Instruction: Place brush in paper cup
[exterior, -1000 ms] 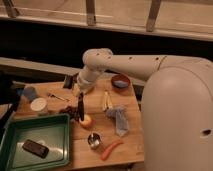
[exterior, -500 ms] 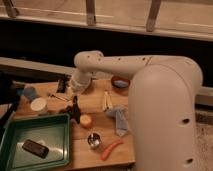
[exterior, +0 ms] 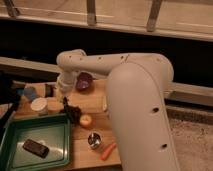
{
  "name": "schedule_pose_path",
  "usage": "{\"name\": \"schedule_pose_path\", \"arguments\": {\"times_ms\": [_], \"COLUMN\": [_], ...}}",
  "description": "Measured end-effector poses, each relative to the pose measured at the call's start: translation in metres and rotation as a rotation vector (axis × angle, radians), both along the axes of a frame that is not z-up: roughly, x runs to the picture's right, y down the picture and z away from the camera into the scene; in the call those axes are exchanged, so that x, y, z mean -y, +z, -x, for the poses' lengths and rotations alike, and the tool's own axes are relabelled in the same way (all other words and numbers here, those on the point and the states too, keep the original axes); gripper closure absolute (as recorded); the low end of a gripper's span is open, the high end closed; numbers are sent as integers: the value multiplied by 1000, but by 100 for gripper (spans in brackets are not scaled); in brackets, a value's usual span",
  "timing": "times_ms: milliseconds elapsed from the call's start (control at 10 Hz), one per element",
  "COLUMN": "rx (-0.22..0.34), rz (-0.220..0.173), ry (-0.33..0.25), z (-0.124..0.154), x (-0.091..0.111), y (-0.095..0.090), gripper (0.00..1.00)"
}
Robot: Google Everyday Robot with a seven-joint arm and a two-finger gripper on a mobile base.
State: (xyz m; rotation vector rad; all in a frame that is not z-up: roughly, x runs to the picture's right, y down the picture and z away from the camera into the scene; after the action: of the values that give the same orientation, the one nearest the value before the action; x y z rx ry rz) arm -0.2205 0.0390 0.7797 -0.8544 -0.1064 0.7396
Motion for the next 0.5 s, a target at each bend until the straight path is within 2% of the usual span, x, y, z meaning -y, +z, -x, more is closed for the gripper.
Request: {"name": "schedule_pose_path", "arguments": {"times_ms": [500], "rx": [134], "rz": [19], "ry": [-91], "z": [43], "x": [-21], "y": [-9], "gripper": [100]}}
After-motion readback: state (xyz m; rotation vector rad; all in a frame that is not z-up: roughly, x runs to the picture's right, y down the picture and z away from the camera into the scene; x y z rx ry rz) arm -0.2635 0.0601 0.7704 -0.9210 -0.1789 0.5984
